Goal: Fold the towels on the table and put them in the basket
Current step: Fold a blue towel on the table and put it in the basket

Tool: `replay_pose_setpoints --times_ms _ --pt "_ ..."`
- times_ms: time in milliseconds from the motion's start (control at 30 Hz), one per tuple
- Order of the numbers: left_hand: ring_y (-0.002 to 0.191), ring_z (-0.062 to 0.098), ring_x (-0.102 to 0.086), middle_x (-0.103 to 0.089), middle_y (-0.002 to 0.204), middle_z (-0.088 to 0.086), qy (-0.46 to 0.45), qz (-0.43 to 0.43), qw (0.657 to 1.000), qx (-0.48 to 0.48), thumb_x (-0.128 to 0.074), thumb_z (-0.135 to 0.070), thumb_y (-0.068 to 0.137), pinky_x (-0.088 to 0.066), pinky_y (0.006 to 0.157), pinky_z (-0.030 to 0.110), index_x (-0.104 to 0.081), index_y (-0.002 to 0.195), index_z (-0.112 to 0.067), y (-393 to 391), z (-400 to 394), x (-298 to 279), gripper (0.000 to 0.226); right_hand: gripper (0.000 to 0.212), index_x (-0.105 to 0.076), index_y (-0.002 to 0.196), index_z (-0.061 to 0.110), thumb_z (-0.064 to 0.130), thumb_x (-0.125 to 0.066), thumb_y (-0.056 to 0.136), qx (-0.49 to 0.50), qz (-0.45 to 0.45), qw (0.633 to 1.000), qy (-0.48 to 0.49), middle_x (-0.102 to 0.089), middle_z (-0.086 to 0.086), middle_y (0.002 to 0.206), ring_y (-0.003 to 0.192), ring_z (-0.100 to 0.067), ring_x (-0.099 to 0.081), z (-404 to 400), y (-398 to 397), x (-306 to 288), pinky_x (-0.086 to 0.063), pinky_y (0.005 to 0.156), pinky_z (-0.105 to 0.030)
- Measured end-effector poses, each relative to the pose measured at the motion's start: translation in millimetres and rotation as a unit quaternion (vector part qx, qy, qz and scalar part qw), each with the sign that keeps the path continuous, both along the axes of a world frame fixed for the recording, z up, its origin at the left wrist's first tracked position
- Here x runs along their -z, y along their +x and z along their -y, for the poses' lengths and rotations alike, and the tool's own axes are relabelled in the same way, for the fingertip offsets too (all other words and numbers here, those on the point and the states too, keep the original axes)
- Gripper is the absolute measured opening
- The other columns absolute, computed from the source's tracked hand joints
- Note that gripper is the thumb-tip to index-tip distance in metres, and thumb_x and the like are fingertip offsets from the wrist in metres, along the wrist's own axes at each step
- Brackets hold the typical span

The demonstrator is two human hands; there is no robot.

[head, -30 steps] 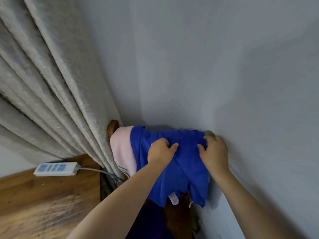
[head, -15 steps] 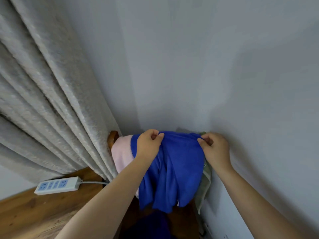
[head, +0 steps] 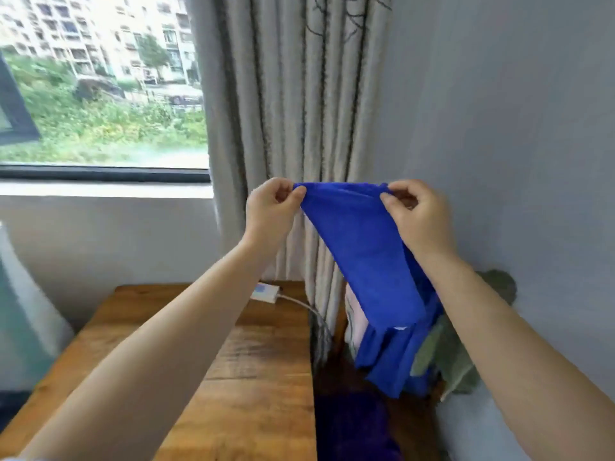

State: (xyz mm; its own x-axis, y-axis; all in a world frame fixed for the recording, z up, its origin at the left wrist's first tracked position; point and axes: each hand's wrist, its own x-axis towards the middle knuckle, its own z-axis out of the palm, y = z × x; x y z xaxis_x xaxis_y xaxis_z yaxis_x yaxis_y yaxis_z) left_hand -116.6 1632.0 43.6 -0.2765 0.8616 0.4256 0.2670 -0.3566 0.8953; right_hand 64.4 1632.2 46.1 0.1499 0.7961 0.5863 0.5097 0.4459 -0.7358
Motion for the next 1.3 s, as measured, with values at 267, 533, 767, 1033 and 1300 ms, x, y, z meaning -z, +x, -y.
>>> replay_pose_setpoints --times_ms 267,533,767,1033,1300 --pt "0.070 0.021 -0.051 -0.059 0.068 0.007 -0.182 -0.116 0.966 -0.140 -0.061 -0.010 0.086 -0.036 0.061 0.027 -0.065 0.079 -0.001 -166 121 83 0.012 0.009 -0.068 0.085 -0.005 -0.002 -0.062 0.079 -0.142 0.090 0.982 -0.084 -0.064 -0.023 0.084 0.076 -0.028 -0.055 68 -168 102 -0.031 0.066 -0.017" --pt "0.083 0.016 -0.049 -0.057 0.084 0.008 -0.428 -0.117 0.874 -0.198 -0.059 -0.013 0.087 -0.035 0.073 0.024 -0.054 0.078 -0.008 -225 199 228 0.012 0.018 -0.066 0.098 -0.002 0.009 -0.056 0.087 -0.225 0.186 0.877 -0.382 -0.067 -0.014 0.105 0.102 -0.025 -0.058 121 -246 252 -0.037 0.075 -0.024" --pt "0.078 0.018 -0.049 -0.055 0.076 0.004 -0.370 -0.110 0.889 -0.248 -0.059 -0.011 0.088 -0.035 0.068 0.022 -0.057 0.081 -0.009 -255 163 225 0.007 0.013 -0.064 0.089 -0.006 0.003 -0.055 0.086 -0.220 0.082 0.920 -0.315 -0.058 -0.011 0.084 0.077 -0.016 -0.048 85 -286 246 -0.030 0.066 -0.015" --pt "0.063 0.007 -0.048 -0.052 0.067 -0.005 -0.340 -0.042 0.903 -0.260 -0.054 -0.006 0.090 -0.038 0.056 0.009 -0.053 0.073 -0.016 -281 154 247 0.020 0.015 -0.062 0.097 -0.003 0.003 -0.054 0.087 -0.312 0.100 0.891 -0.314 -0.064 -0.015 0.093 0.081 -0.020 -0.054 116 -304 293 -0.034 0.069 -0.012" --pt "0.097 0.036 -0.060 -0.067 0.099 0.025 -0.570 -0.096 0.772 -0.265 -0.052 -0.007 0.088 -0.045 0.079 0.036 -0.065 0.094 0.006 -325 201 339 0.019 0.024 -0.066 0.093 -0.007 0.011 -0.051 0.089 -0.214 0.172 0.823 -0.497 -0.068 -0.023 0.098 0.096 -0.032 -0.061 151 -286 370 -0.037 0.082 -0.033"
